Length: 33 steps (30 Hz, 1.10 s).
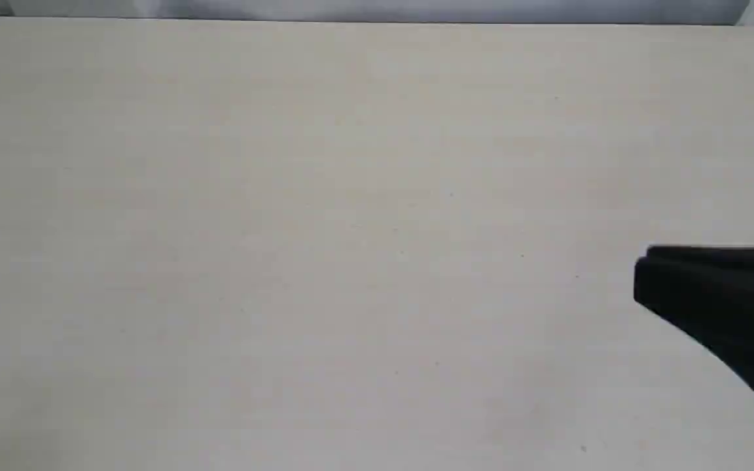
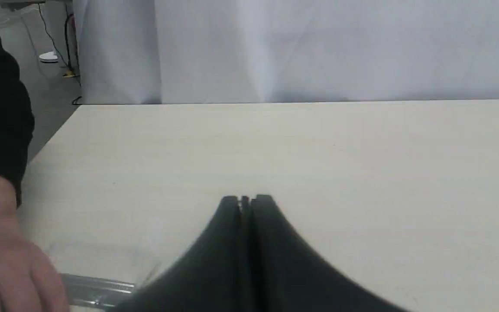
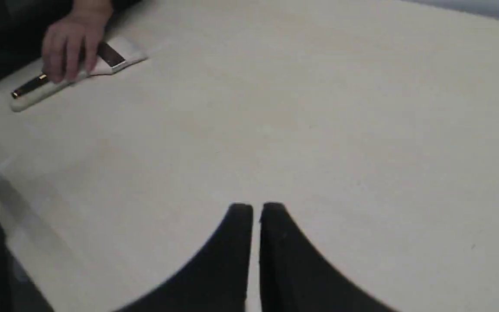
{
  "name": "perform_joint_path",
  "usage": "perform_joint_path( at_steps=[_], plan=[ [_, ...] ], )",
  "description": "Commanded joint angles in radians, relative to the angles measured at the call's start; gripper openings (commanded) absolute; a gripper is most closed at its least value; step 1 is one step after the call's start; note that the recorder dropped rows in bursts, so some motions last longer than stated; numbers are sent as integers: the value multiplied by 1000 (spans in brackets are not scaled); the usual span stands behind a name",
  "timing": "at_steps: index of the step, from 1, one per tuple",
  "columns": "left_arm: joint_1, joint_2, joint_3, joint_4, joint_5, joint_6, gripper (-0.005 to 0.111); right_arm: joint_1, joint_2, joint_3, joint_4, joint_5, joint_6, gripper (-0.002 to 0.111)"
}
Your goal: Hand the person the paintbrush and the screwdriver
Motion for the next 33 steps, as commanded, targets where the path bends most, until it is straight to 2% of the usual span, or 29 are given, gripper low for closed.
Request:
perform_joint_path(
  at_steps=[1, 5, 12, 15, 22, 30, 33],
  plan=[
    [-8, -2, 2, -2, -6, -2, 0, 1, -105, 76, 84, -21, 44, 4],
    [-8, -2, 2, -2, -6, -2, 0, 1, -187, 108, 101, -13, 34, 4],
    [-8, -2, 2, -2, -6, -2, 0, 1, -262, 108, -205, 16, 2, 4],
    [-8, -2, 2, -4, -4, -2, 0, -20, -302, 108, -277, 25, 2, 4],
    [-8, -2, 2, -4, -4, -2, 0, -343, -439, 130, -269, 20, 29, 4],
    [-8, -2, 2, -4, -4, -2, 0, -761, -439, 188, -197, -68, 28, 4],
    [-8, -2, 2, -4, -4, -2, 0, -882, -439, 212, -184, -77, 25, 4]
  ],
)
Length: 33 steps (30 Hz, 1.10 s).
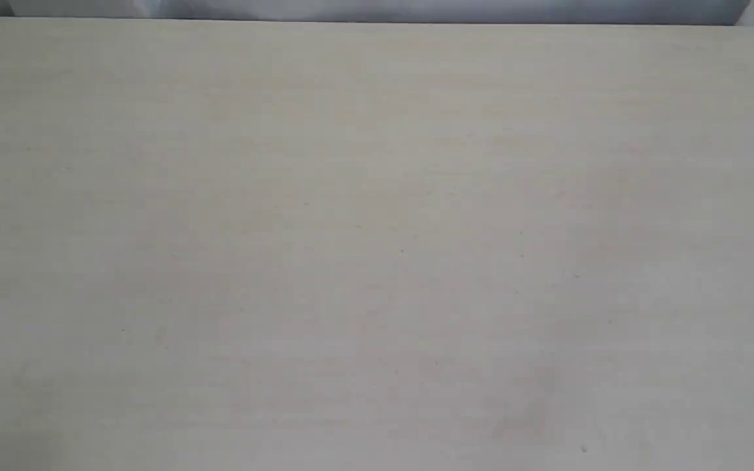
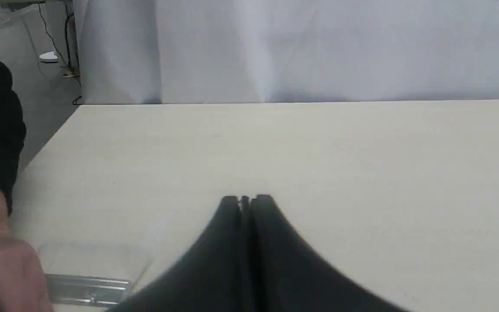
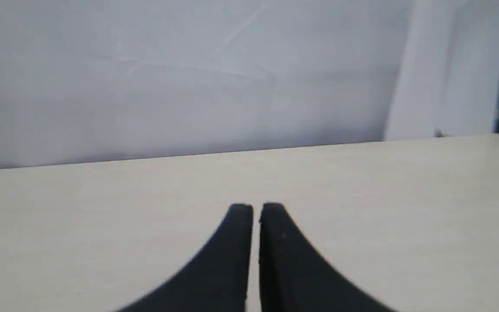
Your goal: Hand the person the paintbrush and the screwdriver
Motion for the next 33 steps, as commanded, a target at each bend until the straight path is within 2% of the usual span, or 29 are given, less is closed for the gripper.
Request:
perform_joint_path(
  at_steps=[1, 6, 17, 26, 33],
  plan=[
    [-8, -2, 2, -4, -4, -2, 0, -137, -3, 29, 19, -31, -2, 4],
    [-8, -2, 2, -4, -4, -2, 0, -233, -3, 45, 30, -98, -2, 4],
    [-8, -2, 2, -2, -6, -2, 0, -279, -3, 110, 32, -120, -39, 4],
    [-8, -2, 2, -2, -6, -2, 0, -303, -3, 237, 29, -310, -39, 4],
    [-8, -2, 2, -2, -6, -2, 0, -301, -3, 237, 32, -281, -39, 4]
  ],
)
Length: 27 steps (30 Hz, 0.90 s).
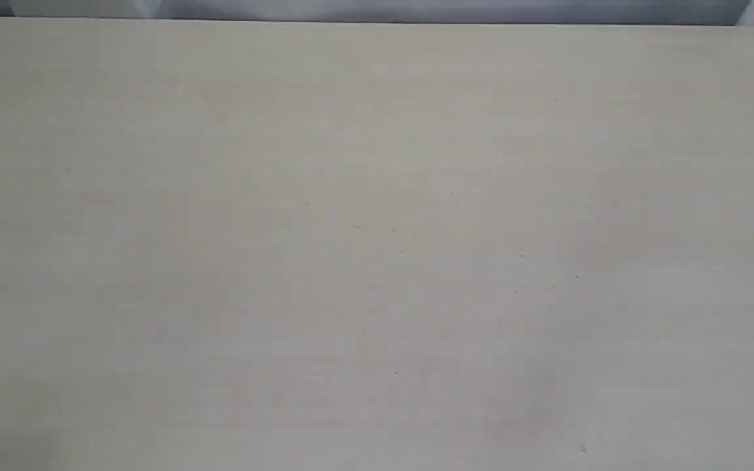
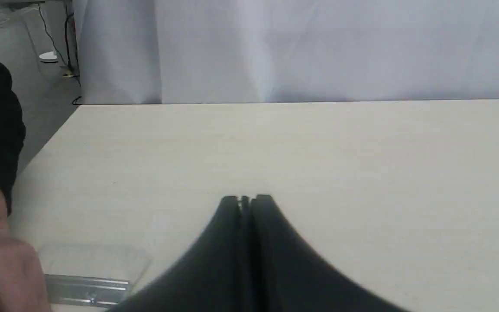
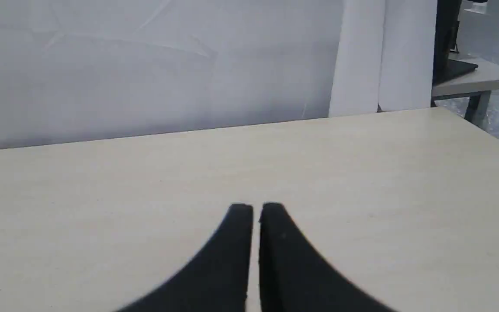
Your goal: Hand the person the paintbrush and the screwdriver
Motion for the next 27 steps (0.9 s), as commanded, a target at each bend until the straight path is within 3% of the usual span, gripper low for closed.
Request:
perform_joint_path(
  at_steps=[1, 8, 14, 23, 27],
  plan=[
    [-8, -2, 2, -2, -6, -2, 0, -1, -3, 2, 3, 2, -9, 4],
    [-8, -2, 2, -4, -5, -2, 0, -1, -3, 2, 10, -2, -21, 4],
    [-8, -2, 2, -4, -5, -2, 0, -1, -3, 2, 219, -12, -283, 4],
    [-8, -2, 2, -4, -5, -2, 0, -1, -3, 2, 276, -12, -339, 4],
    [-8, -2, 2, -4, -5, -2, 0, -1, -3, 2, 390, -10, -485, 4]
  ],
)
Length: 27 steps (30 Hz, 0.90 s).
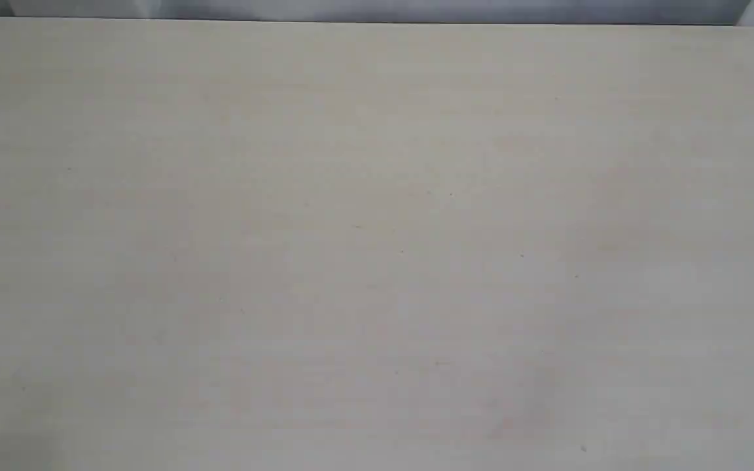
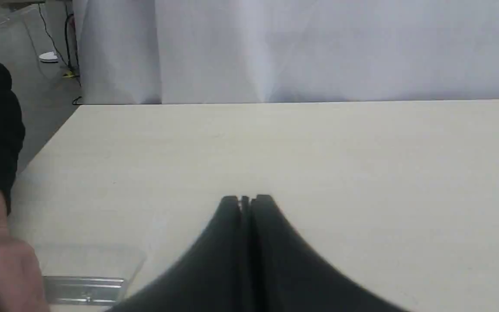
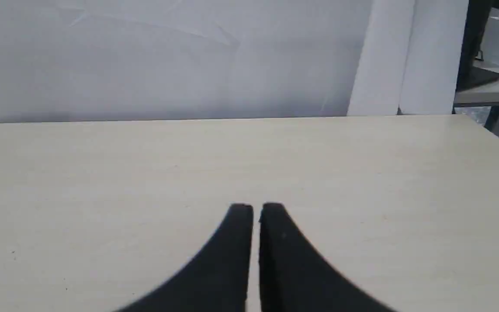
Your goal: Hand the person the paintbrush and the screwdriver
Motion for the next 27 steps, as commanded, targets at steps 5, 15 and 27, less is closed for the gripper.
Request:
perform_joint_path(
  at_steps=[5, 15, 27],
  plan=[
    [-8, -2, 2, -4, -5, -2, 0, -1, -3, 2, 186, -5, -217, 4],
    [-8, -2, 2, -2, -8, -2, 0, -1, -3, 2, 190, 2, -218, 4],
    [-8, -2, 2, -2, -8, -2, 0, -1, -3, 2, 215, 53, -248, 4]
  ],
)
